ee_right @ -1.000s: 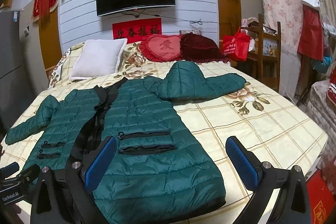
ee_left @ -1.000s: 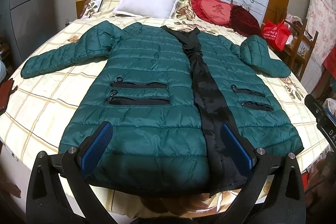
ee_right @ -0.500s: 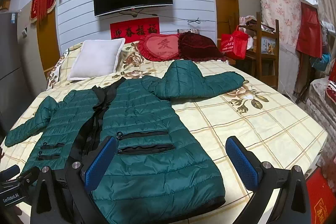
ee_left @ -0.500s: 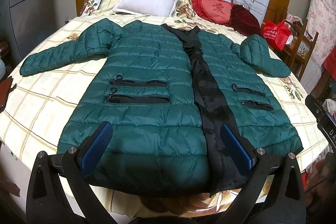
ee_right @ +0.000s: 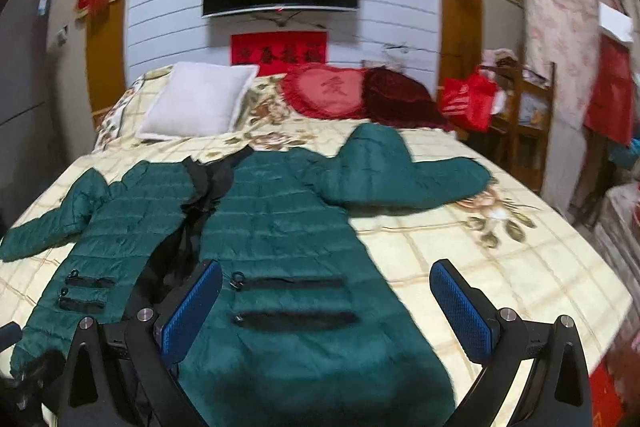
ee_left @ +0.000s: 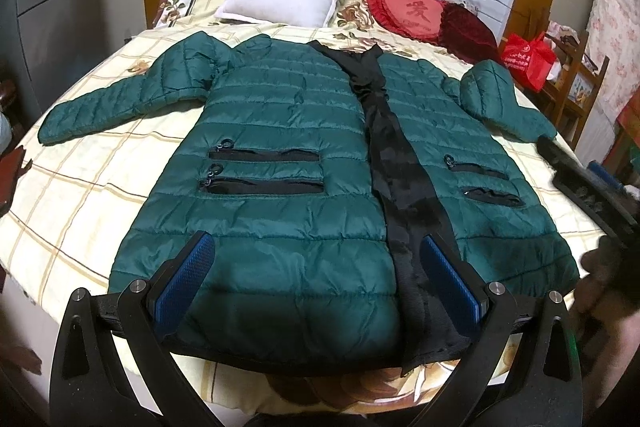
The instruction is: Fold large clothes
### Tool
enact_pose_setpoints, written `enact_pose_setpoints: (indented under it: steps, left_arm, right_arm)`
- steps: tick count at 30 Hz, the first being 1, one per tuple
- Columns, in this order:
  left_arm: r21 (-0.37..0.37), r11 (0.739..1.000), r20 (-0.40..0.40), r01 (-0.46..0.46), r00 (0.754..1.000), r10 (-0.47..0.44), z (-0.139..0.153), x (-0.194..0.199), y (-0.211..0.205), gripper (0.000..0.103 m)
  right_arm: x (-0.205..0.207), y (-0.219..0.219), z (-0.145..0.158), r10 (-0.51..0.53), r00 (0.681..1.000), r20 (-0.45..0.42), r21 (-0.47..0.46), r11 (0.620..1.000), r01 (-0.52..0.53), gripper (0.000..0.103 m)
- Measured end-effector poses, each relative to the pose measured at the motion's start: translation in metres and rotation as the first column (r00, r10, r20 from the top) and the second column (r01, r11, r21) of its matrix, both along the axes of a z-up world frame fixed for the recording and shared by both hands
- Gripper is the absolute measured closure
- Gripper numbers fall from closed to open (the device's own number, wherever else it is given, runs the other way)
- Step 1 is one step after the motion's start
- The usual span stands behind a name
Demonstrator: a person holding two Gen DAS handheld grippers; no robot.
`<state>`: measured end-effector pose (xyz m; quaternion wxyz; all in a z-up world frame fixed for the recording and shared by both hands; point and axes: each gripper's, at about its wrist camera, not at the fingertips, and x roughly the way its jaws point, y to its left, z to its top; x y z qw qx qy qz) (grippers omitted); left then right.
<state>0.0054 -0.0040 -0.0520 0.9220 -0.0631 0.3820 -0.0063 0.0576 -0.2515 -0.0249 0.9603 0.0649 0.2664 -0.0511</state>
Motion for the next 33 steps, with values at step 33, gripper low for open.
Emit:
enact_pose_setpoints:
  steps: [33]
  left_arm:
    - [-0.119,0.993,-0.052,-0.007,0.999,0.001,-0.006,0.005,0.019,0.000]
  right_arm:
    - [0.016,-0.004,-0.042,-0.058,0.977,-0.207,0.020,0.998,0.063,0.000]
